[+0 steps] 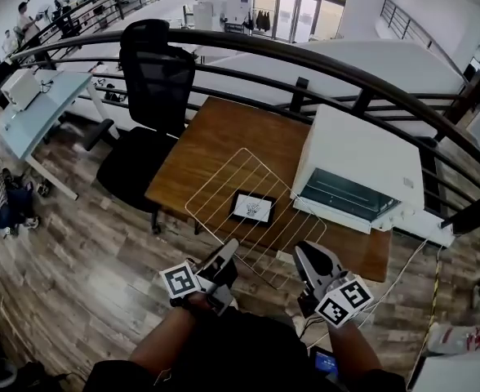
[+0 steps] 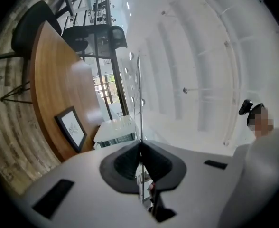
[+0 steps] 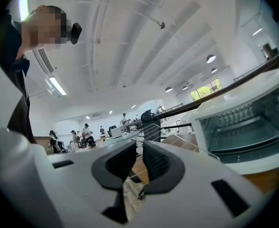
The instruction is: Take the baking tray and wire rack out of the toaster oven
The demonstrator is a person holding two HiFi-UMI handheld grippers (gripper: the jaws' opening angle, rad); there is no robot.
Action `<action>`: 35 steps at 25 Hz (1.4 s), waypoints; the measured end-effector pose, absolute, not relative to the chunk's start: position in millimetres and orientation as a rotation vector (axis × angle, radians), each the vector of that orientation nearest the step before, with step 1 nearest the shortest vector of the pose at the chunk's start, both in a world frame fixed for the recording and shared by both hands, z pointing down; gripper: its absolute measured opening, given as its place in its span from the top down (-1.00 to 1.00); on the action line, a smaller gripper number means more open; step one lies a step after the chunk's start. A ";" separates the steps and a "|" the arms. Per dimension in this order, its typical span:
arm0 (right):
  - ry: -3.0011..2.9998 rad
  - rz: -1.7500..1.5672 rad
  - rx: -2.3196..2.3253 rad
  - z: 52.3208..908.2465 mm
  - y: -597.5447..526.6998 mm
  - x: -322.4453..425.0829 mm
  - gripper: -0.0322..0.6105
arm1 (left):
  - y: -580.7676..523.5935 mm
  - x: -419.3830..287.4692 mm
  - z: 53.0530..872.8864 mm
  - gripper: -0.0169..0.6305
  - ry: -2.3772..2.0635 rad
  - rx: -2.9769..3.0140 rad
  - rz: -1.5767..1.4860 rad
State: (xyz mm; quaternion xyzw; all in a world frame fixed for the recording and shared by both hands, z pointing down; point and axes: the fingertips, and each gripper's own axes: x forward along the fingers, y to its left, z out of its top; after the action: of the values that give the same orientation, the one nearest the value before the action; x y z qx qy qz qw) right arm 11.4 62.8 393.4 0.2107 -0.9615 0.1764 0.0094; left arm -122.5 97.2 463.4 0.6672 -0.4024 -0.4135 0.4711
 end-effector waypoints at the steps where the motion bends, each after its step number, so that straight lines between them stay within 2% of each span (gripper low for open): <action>1: -2.999 0.544 0.634 394.3 65.4 1.7 0.78 | 99.7 -130.8 464.0 0.91 -0.994 1.628 -1.017; 13: -2.934 0.627 0.521 428.0 39.5 -58.5 0.78 | 84.7 -208.9 486.9 0.91 -1.110 1.532 -1.076; 29: -2.939 0.693 0.409 439.8 -87.0 -145.4 0.78 | -47.6 -287.5 504.5 0.91 -1.176 1.418 -1.075; 35: -2.921 0.761 0.352 474.6 -112.1 -162.0 0.78 | -95.5 -306.3 537.5 0.91 -1.227 1.394 -1.016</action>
State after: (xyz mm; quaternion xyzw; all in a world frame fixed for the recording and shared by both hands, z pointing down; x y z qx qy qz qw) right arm -162.0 -112.1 474.6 0.1158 -0.9599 0.2500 0.0515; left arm -306.3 -95.5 537.5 0.5738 -0.5053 -0.4184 0.4902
